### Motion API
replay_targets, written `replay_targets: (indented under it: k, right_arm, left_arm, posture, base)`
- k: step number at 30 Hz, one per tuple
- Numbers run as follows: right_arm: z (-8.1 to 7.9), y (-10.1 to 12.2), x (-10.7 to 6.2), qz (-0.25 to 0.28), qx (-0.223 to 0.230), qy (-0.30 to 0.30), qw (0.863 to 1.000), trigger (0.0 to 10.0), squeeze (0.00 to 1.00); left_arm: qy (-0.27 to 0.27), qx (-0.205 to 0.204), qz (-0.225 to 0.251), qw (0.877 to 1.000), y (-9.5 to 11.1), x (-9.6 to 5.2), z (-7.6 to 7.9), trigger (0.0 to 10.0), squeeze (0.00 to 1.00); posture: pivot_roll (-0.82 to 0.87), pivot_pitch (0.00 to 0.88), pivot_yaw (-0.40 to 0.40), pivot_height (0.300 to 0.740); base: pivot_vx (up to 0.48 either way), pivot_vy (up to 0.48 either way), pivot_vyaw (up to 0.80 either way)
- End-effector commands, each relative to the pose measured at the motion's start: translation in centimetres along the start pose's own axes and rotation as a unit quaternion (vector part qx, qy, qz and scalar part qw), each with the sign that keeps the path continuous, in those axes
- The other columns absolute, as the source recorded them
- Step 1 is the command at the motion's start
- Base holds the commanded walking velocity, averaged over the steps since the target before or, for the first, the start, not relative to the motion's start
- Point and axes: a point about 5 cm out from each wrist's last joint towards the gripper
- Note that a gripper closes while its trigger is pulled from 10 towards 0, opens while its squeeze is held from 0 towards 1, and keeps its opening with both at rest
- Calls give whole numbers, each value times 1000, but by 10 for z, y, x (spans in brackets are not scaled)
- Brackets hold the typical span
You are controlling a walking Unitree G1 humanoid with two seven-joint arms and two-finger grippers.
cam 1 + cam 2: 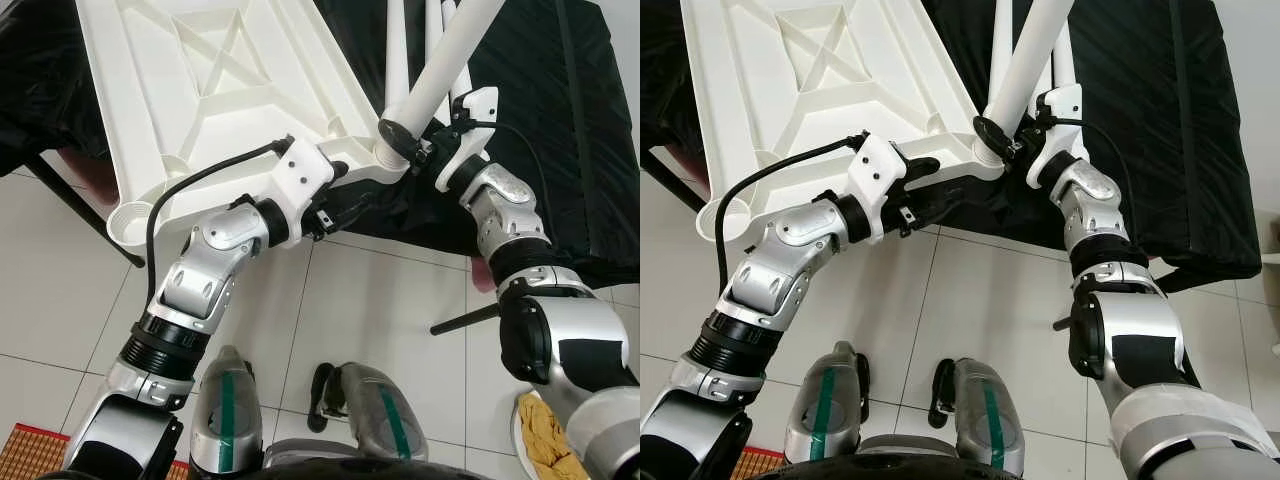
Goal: Building children table
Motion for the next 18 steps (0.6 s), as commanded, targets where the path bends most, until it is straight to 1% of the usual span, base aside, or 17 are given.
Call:
replay_targets:
  k: [1, 2, 3, 4, 5, 8, 9, 12, 15, 17, 18]
  right_arm:
    - [3, -2, -6, 18, 16, -16, 1000, 0, 0]
    - [2, -2, -6, 24, 16, -24, 999, 1216, 0]
    - [2, -2, -6, 24, 16, -24, 999, 1216, 0]
    - [2, -2, -5, 28, 17, -28, 999, 10000, 0]
    - [2, -2, -5, 28, 17, -28, 999, 10000, 0]
    - [-8, -7, -3, 65, 26, -62, 996, 10000, 0]
    - [-8, -7, -3, 65, 26, -62, 996, 10000, 0]
    - [-17, -12, -1, 89, 30, -91, 991, 10000, 0]
    - [-20, -12, -1, 97, 32, -100, 990, 10000, 0]
    - [-23, -12, 0, 112, 32, -117, 986, 10000, 0]
    - [-23, -12, 0, 112, 32, -117, 986, 10000, 0]
  left_arm:
    - [20, 1, -1, 1000, 0, 1, -1, 10000, 0]
    - [21, 1, -1, 1000, 0, 0, -2, 10000, 0]
    - [21, 1, -1, 1000, 0, 0, -2, 10000, 0]
    - [21, 1, -1, 1000, 0, 0, -2, 10000, 0]
    - [21, 1, -1, 1000, 0, 0, -2, 10000, 0]
    - [38, 4, -2, 999, -1, 0, -7, 10000, 0]
    - [38, 4, -2, 999, -1, 0, -7, 10000, 0]
    - [63, 13, -8, 998, -3, 0, -17, 10000, 0]
    - [72, 19, -10, 997, -3, -1, -20, 10000, 0]
    - [91, 21, -15, 996, -4, -2, -27, 10000, 0]
    - [91, 21, -15, 996, -4, -2, -27, 10000, 0]
  posture:
    - [45, 38, -79, 740]
    - [45, 38, -79, 740]
    - [45, 38, -79, 740]
    - [46, 40, -82, 740]
    - [46, 40, -82, 740]
    - [43, 37, -82, 740]
    - [43, 37, -82, 740]
    - [42, 33, -80, 740]
    - [40, 32, -77, 740]
    - [36, 31, -74, 740]
    - [36, 31, -74, 740]
  base:
    - [0, 0, 0]
    - [0, 0, 0]
    - [0, 0, 0]
    - [0, 0, 0]
    - [0, 0, 0]
    - [0, 0, 0]
    - [0, 0, 0]
    - [0, 0, 0]
    - [0, 0, 0]
    - [0, 0, 0]
    - [0, 0, 0]
Point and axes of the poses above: a point about 5 cm out from each wrist's last joint towards the gripper, its own x axis pointing out of the wrist towards the gripper, its own y axis along the axis of the wrist's last joint, z = x × y, and after that the axes turned 12 degrees about x, right-handed
